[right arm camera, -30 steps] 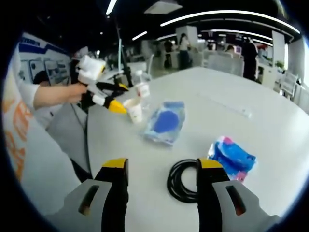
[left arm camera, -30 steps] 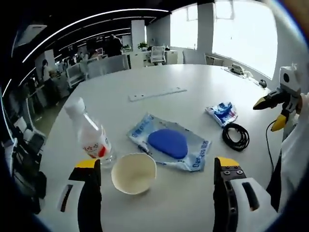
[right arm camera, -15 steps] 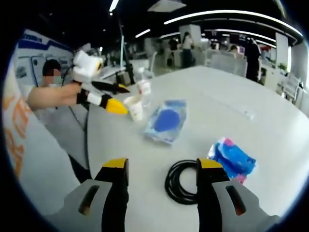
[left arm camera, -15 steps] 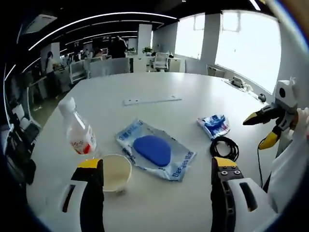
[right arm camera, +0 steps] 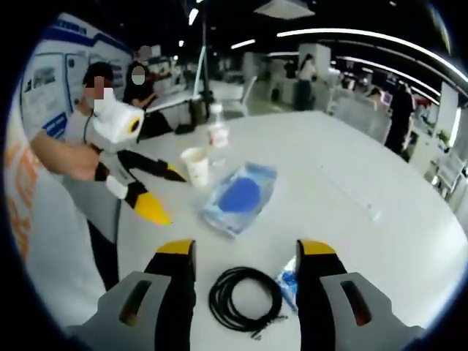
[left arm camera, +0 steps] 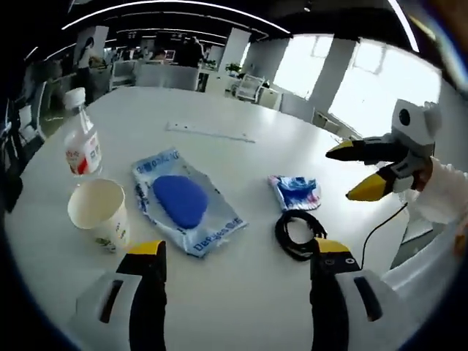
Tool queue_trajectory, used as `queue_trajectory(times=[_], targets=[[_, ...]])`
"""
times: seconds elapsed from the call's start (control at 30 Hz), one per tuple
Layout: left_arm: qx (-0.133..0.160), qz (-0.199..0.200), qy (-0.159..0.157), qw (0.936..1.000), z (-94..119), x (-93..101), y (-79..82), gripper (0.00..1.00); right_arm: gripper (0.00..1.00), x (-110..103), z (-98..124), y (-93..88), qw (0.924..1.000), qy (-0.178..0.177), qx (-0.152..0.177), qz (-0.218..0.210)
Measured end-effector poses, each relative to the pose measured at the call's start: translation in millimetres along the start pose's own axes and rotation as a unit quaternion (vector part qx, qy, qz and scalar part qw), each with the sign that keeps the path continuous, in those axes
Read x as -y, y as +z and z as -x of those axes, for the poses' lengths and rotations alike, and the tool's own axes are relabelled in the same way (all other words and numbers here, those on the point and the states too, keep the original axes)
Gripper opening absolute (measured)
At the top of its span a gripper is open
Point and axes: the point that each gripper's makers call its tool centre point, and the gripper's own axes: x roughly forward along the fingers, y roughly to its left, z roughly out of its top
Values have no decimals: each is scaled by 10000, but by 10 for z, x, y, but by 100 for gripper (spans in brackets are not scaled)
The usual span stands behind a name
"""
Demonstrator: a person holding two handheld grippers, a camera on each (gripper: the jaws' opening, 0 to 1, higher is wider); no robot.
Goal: Arrange the tabletop items into an orderly group along one side of the table until the central work area is clear of visible clutter.
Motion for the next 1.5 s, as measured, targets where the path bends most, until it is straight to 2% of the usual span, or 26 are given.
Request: queue_trajectory(times=[0.03, 0.1, 0.23, 0.37, 0.5, 0.53, 0.63, 0.67, 0.7, 0.73, 0.8, 0.9, 0.97, 1.03, 1.1, 1.2, 1.27, 1.33, 1.4, 1.5], targets=[[25, 340, -16, 9994, -6, 21, -10, 80, 53, 34, -6, 32, 9999, 22, -27, 129], [75, 716, -47, 9974, -19, 34, -23, 79, 52, 104, -30, 128, 9990, 112, -53, 424], [61, 923, 90, 9957, -79, -61, -76, 79, 52, 252, -90, 310, 9952, 179, -114, 954], [142, 1671, 136, 9858, -135, -116, -105, 75, 51, 443, -226, 522, 9945, 198, -65, 1028], [137, 1794, 169, 9835, -189, -201, -141, 74, 51, 532, -411, 756, 9941, 380, 47, 1012], [150, 1871, 220, 9820, -200, -225, -149, 74, 51, 532, -446, 794, 9928, 435, 31, 1117], [182, 2217, 229, 9747, -242, -259, -172, 73, 52, 588, -610, 875, 9816, 627, -191, 1791], [178, 2282, 238, 9731, -260, -276, -184, 72, 51, 610, -655, 882, 9793, 653, -250, 1901], [169, 2339, 247, 9718, -285, -292, -198, 71, 50, 614, -736, 908, 9779, 764, -261, 1926], [141, 2369, 238, 9711, -309, -302, -210, 71, 50, 648, -753, 905, 9782, 725, -316, 1918], [116, 2425, 278, 9697, -347, -335, -223, 68, 49, 673, -879, 952, 9805, 836, -342, 1748], [173, 2633, 349, 9639, -383, -389, -221, 65, 47, 612, -1084, 1054, 9836, 1096, -219, 1418], [190, 2742, 385, 9607, -405, -416, -227, 61, 47, 593, -1263, 1065, 9811, 1198, -315, 1490], [162, 2821, 407, 9584, -429, -436, -244, 57, 47, 571, -1456, 1037, 9755, 1325, -498, 1684], [149, 2844, 319, 9580, -453, -438, -242, 51, 47, 552, -1650, 1038, 9737, 1412, -593, 1688], [185, 2866, 362, 9572, -470, -473, -244, 45, 45, 521, -1960, 991, 9721, 1513, -772, 1616], [224, 2968, 378, 9539, -473, -496, -249, 42, 44, 501, -2097, 941, 9705, 1550, -856, 1637], [262, 3072, 397, 9505, -475, -517, -261, 39, 43, 473, -2229, 862, 9654, 1629, -992, 1781], [277, 3101, 403, 9494, -478, -530, -278, 34, 42, 433, -2314, 858, 9637, 1728, -907, 1821], [309, 3252, 418, 9442, -484, -591, -353, 26, 39, 431, -2429, 790, 9527, 1860, -1047, 2164]])
